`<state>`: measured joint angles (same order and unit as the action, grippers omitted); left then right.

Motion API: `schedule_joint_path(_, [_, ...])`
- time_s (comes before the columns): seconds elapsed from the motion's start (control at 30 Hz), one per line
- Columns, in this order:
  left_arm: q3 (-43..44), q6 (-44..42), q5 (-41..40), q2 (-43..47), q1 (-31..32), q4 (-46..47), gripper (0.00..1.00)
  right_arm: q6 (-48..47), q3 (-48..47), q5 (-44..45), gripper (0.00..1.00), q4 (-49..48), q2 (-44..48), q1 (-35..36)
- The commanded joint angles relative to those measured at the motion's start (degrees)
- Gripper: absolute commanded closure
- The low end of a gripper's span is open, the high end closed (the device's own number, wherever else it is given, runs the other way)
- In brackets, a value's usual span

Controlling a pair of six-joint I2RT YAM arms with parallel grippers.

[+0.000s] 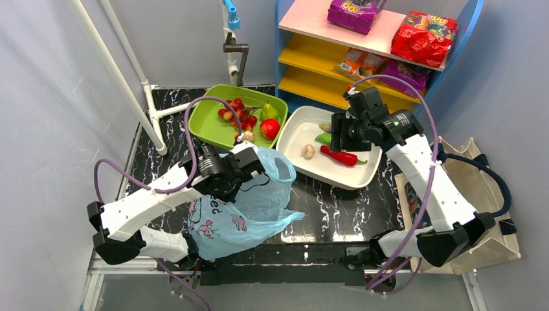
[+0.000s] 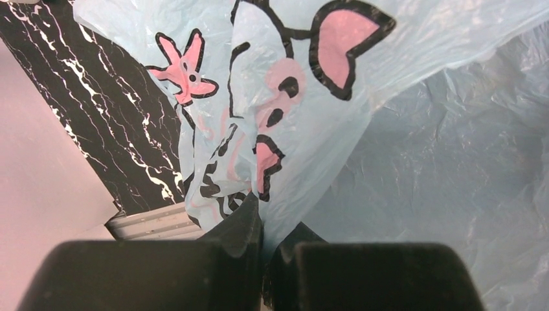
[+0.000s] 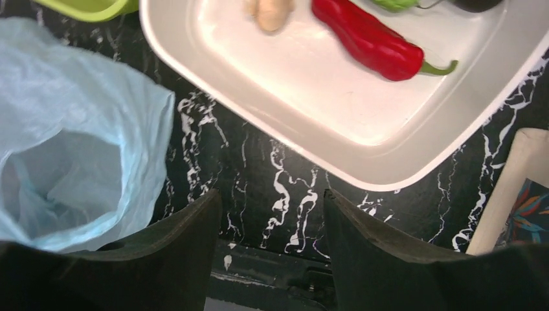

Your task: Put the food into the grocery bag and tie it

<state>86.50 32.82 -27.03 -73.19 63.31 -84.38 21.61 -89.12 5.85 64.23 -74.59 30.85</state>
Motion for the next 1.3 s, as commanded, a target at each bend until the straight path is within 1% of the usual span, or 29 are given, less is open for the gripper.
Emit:
schedule_joint_path(0.0, [2.1, -2.1, 2.4, -1.6, -0.6, -0.4, 1.0, -0.7, 0.7, -1.9, 0.34, -3.2, -3.6, -3.2])
schedule_joint_path(0.17, [3.3, -0.8, 5.1, -3.0, -0.8, 0.8, 1.0, 3.5, -3.2, -6.8, 0.34, -1.7, -12.4, -3.3])
schedule_joint_path(0.33, [2.3, 0.7, 7.1, -3.3, -1.0, 2.8, 1.0, 6.9, -3.6, -8.9, 0.35, -6.5, -17.9, -3.3])
schedule_joint_path(0.5, [1.9, 1.2, 5.8, -4.3, -1.4, 2.6, 1.0, 9.0, -6.0, -10.3, 0.36, -8.4, -24.1, -3.3])
schedule_joint_path(0.67, [1.5, -0.1, 7.0, -5.6, -1.9, 3.7, 1.0, 10.7, -8.7, -10.1, 0.36, -8.6, -29.9, -3.3])
schedule_joint_path(0.9, [1.0, -0.6, 7.2, -5.8, -2.6, 4.4, 1.0, 12.2, -9.7, -8.7, 0.32, -9.3, -36.1, -3.9])
schedule_joint_path(1.27, [0.2, -1.5, 7.9, -5.6, -3.2, 4.5, 1.0, 11.0, -13.0, -9.7, 0.31, -9.5, -43.8, -6.0])
